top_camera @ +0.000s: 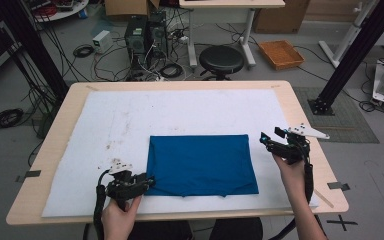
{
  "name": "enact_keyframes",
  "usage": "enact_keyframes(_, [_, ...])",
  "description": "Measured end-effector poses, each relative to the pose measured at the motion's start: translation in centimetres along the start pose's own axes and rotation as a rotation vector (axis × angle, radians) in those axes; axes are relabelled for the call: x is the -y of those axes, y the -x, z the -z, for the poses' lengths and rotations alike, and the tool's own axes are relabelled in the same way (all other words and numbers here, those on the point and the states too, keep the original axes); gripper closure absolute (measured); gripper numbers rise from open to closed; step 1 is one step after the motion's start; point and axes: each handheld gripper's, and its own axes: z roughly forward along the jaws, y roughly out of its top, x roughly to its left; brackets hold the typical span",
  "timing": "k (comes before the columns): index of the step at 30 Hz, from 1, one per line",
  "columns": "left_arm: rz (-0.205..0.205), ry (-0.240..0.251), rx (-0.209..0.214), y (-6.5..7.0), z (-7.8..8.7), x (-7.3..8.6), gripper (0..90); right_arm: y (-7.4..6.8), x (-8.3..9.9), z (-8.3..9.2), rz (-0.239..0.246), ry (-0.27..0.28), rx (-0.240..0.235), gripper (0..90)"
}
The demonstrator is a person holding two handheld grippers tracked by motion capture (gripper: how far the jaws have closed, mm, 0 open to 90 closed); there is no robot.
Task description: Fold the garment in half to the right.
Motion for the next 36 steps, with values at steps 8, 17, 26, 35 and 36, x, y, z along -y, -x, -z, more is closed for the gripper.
enact_keyframes(8, [-0.014,-0.006,-0.029,0.9,-0.3,0.1,72.1,-2.3,-0.5,-1.2,0.031,-0.017,-0.043,37.4])
enact_keyframes(17, [-0.039,0.000,-0.034,1.3,-0.5,0.1,81.9,-7.0,-2.3,-3.6,0.062,-0.042,-0.166,43.0])
enact_keyframes(26, [-0.050,0.004,-0.026,1.4,-0.9,-0.1,82.7,-12.3,-4.6,-8.6,0.072,-0.105,-0.265,46.6])
enact_keyframes(35, [-0.038,0.007,-0.019,1.1,-0.8,0.0,82.9,-18.2,-5.3,-15.3,0.020,-0.154,-0.350,56.0])
enact_keyframes(36, [-0.036,0.008,-0.017,1.1,-0.7,0.1,82.9,-18.8,-5.3,-15.8,0.017,-0.159,-0.349,57.1])
